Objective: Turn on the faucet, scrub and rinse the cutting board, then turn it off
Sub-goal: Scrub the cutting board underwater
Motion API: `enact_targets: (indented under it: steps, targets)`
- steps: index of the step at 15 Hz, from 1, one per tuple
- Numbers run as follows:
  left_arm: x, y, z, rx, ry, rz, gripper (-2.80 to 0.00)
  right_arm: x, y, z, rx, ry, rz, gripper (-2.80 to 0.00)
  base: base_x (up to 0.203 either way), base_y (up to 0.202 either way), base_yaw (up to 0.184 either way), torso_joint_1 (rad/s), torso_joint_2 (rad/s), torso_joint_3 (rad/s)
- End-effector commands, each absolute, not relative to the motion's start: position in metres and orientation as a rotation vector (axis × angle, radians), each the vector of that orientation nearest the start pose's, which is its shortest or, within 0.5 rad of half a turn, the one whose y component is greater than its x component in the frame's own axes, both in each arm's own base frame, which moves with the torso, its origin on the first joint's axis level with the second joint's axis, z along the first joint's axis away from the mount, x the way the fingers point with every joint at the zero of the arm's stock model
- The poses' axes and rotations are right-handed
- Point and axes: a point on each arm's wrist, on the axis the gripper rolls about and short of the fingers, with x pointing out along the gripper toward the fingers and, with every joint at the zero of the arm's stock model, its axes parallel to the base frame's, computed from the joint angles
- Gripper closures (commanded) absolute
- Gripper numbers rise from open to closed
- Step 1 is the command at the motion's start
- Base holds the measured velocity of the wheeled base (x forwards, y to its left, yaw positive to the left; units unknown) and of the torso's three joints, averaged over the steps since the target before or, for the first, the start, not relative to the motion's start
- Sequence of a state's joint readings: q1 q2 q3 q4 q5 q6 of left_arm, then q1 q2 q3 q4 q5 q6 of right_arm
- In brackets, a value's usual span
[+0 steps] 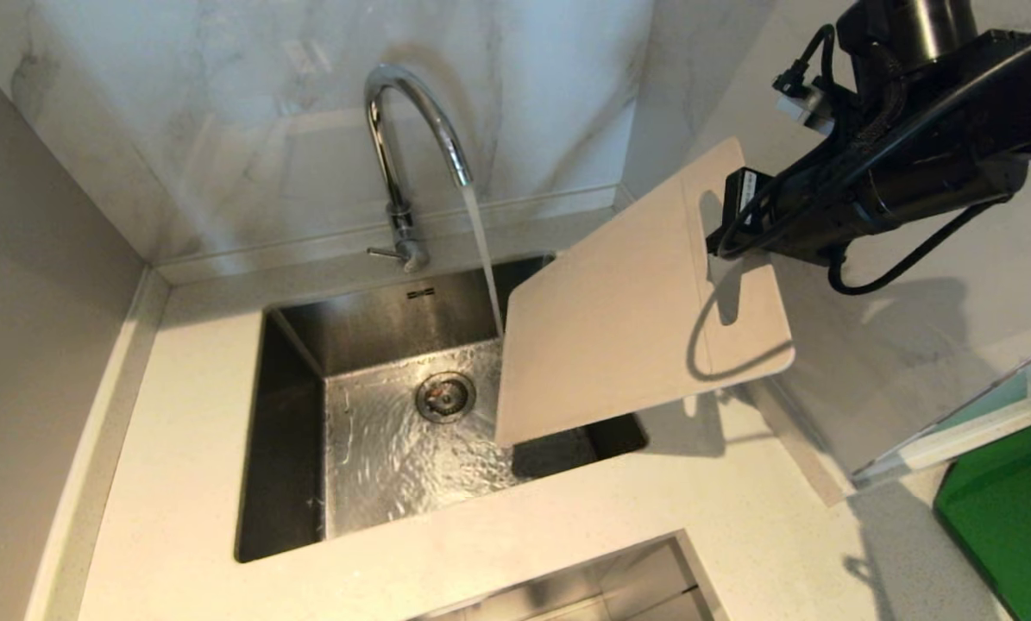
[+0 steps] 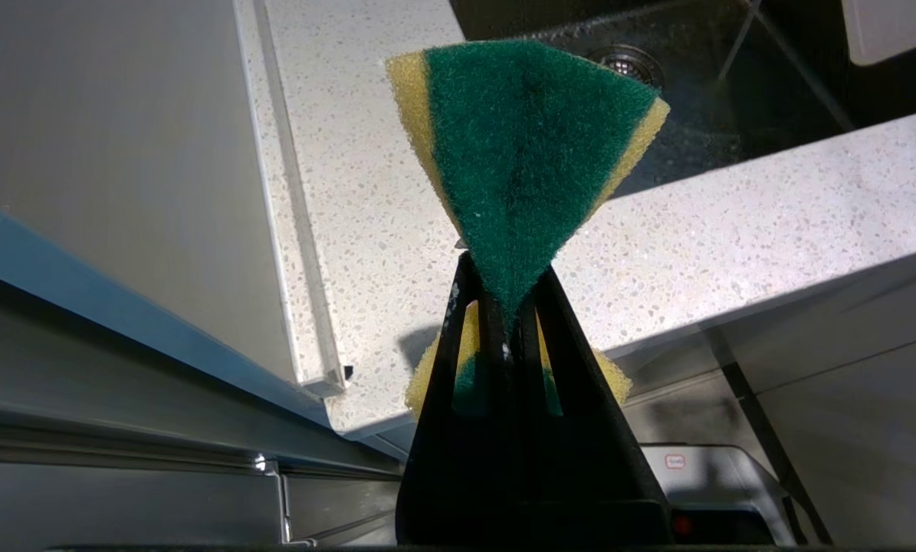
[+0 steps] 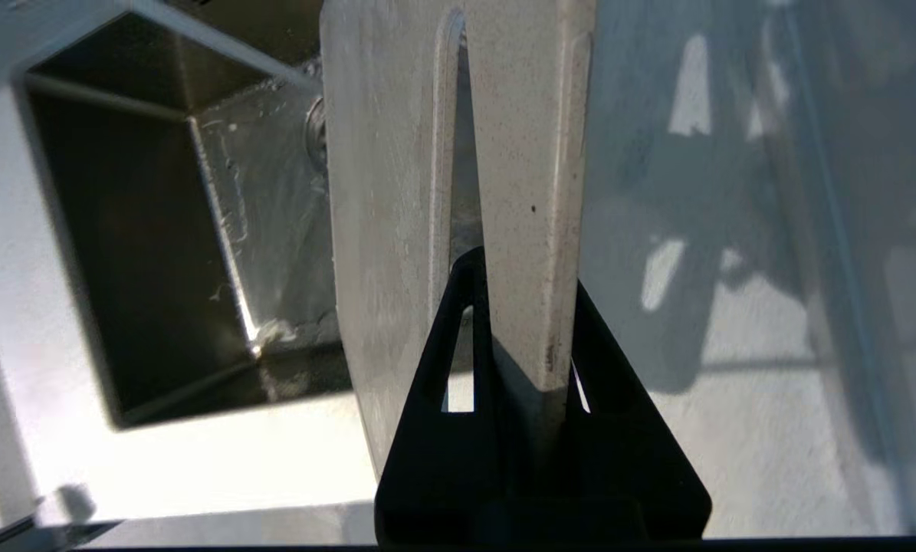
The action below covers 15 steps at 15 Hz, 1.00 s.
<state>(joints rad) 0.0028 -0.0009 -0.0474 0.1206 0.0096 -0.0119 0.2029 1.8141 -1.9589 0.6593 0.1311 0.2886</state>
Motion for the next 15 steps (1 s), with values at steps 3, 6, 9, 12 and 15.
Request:
enact_targets:
  steps: [3,6,9,12,15]
  targets:
    - [-0.027,0.0,0.076,-0.012,0.072,0.013,0.0,0.348,0.073,0.325,0.214,0.535,0.359,0.0,0.0,0.0,0.0,0.0,0.0,0.0]
    - [-0.027,0.0,0.076,-0.011,0.072,0.014,0.0,0.354,0.073,0.322,0.182,0.53,0.434,0.0,0.0,0.0,0.0,0.0,0.0,0.0]
    - [-0.027,0.0,0.076,-0.012,0.072,0.014,0.0,0.361,0.071,0.318,0.192,0.519,0.466,0.0,0.0,0.0,0.0,0.0,0.0,0.0]
    - [-0.027,0.0,0.076,-0.012,0.072,0.013,0.0,0.371,0.071,0.315,0.204,0.485,0.525,0.0,0.0,0.0,0.0,0.0,0.0,0.0]
    - [-0.027,0.0,0.076,-0.012,0.072,0.013,0.0,0.376,0.074,0.314,0.212,0.464,0.586,0.0,0.0,0.0,0.0,0.0,0.0,0.0]
